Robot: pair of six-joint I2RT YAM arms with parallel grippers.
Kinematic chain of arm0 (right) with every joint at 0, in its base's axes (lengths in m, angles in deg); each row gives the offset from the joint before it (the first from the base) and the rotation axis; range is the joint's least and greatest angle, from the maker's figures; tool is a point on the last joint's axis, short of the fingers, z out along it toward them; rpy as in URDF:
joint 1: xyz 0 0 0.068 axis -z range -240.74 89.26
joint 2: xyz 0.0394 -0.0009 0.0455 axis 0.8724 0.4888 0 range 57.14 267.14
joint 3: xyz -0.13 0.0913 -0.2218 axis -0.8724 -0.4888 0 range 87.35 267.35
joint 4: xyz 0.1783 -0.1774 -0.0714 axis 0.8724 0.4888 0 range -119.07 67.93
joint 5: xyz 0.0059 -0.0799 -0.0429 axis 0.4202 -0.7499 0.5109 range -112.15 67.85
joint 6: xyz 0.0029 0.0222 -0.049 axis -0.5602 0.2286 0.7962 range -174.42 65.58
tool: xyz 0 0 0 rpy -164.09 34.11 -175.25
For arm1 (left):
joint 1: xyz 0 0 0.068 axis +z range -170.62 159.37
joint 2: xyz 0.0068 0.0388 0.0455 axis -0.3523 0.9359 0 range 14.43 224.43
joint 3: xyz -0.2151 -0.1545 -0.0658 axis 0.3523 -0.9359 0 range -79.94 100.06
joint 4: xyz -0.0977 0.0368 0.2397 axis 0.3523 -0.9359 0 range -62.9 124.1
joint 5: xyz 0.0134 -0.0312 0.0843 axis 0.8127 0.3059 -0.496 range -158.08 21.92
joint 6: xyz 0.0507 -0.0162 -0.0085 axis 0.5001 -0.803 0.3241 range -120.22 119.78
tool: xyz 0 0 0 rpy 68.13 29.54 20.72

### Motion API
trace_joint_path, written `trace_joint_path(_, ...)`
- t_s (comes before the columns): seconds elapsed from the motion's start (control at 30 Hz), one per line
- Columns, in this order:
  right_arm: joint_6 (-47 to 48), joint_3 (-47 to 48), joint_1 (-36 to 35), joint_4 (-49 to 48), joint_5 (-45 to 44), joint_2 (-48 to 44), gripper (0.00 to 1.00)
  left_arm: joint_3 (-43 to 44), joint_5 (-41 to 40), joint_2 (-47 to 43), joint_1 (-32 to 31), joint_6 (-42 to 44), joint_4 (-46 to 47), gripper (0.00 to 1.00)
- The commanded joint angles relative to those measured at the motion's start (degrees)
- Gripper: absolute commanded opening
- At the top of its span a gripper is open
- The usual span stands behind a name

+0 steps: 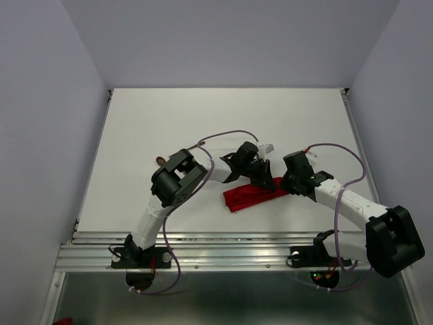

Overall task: Fold the napkin into a case and place the utensils inside
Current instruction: Stuff the top corner of the smaller-rectangle-folded napkin into the folded napkin.

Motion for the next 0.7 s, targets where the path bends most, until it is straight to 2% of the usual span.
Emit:
trace_joint_path(0.0, 0.7, 2.11, -0.21, -2.53, -1.76, 1.34, 0.01, -2.53, 3.02, -2.35, -1.44, -0.86, 3.76, 0.0)
trace_joint_path(0.4, 1.93, 2.46, -0.21, -6.22, 1.93, 0.37, 0.01, -3.85, 3.99, -3.14, -1.62, -1.3, 4.73, 0.0)
trace_joint_path(0.67, 0.71, 0.79, -0.21, -7.45, 3.25, 3.88, 0.01, -2.35, 4.16, -2.44, -1.53, -1.65, 4.64, 0.0)
